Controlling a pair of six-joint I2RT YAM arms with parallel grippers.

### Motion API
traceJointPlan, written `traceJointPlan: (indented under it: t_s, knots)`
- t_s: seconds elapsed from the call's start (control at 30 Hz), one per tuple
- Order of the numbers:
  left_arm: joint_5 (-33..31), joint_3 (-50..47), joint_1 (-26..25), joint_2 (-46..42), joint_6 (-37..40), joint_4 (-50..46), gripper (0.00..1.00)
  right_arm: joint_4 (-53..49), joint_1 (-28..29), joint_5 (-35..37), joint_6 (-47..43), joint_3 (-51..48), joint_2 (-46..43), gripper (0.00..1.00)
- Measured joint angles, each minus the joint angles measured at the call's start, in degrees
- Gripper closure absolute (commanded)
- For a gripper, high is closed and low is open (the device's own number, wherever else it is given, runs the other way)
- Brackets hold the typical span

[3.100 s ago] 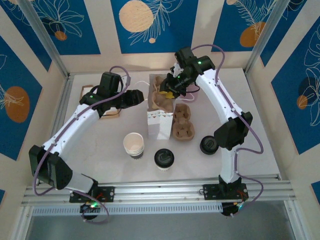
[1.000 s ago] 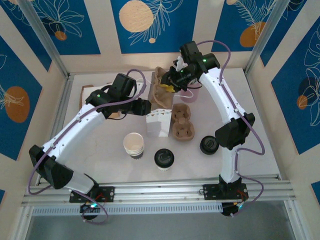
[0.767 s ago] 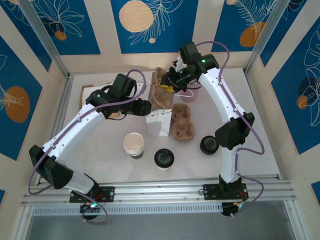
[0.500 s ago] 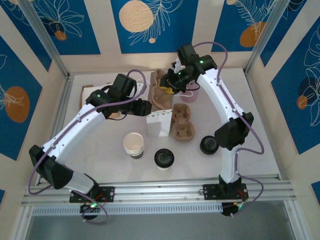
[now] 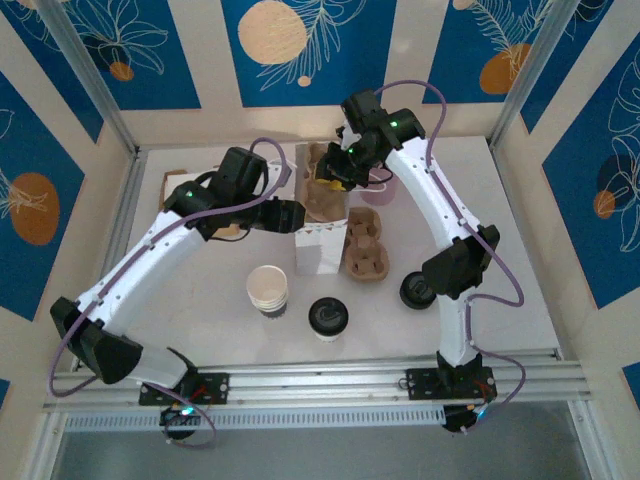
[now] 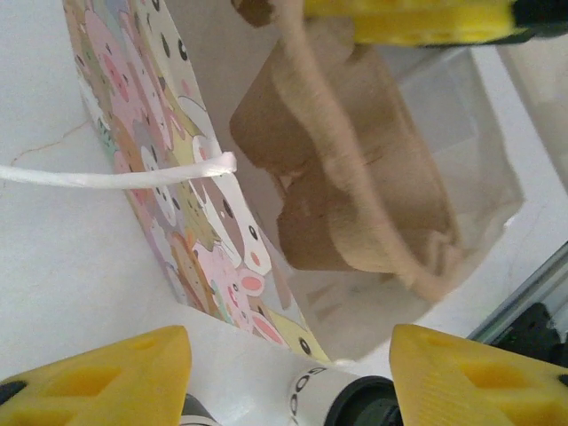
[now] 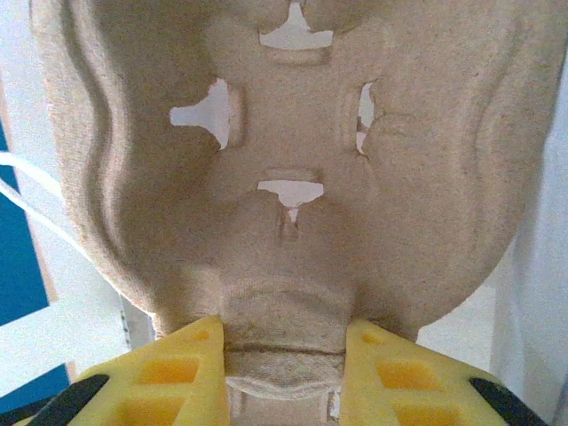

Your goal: Pack the takeout coffee

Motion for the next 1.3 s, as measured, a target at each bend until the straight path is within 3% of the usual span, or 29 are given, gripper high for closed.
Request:
traceJointPlan:
  t_s: [0.4, 0.87, 1.3]
  knots:
    - [4.5, 0.7, 5.9, -4.9, -1.5, 0.3, 0.36, -5.7, 2.1, 5.4, -2.5, 4.8, 3.2, 0.7]
    - [13.7, -1.5, 18.4, -0.9, -3.7, 7.5, 0.32, -11.1, 4.7, 12.5, -4.8, 11.0, 8.3, 0.7]
    - [21.0, -3.8, 19.6, 5.7, -5.8, 15.5, 0.35, -16.3, 8.2, 21.9, -6.9, 14.5, 11.4, 0.7]
